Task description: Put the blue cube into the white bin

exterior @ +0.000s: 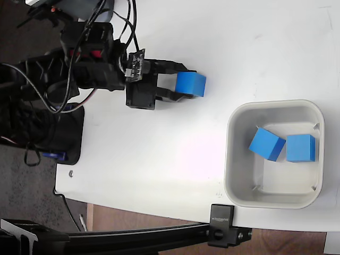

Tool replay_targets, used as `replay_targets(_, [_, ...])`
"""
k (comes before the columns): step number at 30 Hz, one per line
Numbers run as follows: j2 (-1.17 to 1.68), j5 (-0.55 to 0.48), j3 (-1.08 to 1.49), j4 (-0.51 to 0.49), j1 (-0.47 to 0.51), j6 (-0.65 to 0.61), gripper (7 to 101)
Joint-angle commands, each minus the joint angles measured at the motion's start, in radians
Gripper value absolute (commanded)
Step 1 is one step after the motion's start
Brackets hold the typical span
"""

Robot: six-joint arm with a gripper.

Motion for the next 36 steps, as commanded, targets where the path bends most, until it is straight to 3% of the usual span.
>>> replay_targets(1, [0.058,0.021,-0.067,0.043,-0.005,-0.014,34.7])
replay_targets(6, [0.104,0.014,-0.232,0.229,0.028,-0.104,34.7])
replay_targets(12, [0.130,-0.135,-0.486,0.388,0.207,-0.290,35.2])
replay_targets(15, [0.107,-0.238,-0.586,0.400,0.328,-0.357,35.2])
replay_targets(19, [0.009,-0.405,-0.683,0.333,0.506,-0.388,35.5])
replay_targets(25, [-0.202,-0.508,-0.927,0.348,0.611,-0.414,40.1])
replay_targets(26, [-0.224,-0.512,-0.953,0.353,0.614,-0.417,46.0])
replay_targets(27, [-0.235,-0.500,-0.971,0.362,0.614,-0.420,58.9])
replay_targets(28, [-0.239,-0.489,-0.980,0.370,0.612,-0.423,75.5])
replay_targets(29, [-0.239,-0.489,-0.982,0.370,0.611,-0.423,100.3])
replay_targets(36, [-0.164,-0.482,-0.919,0.379,0.588,-0.416,100.3])
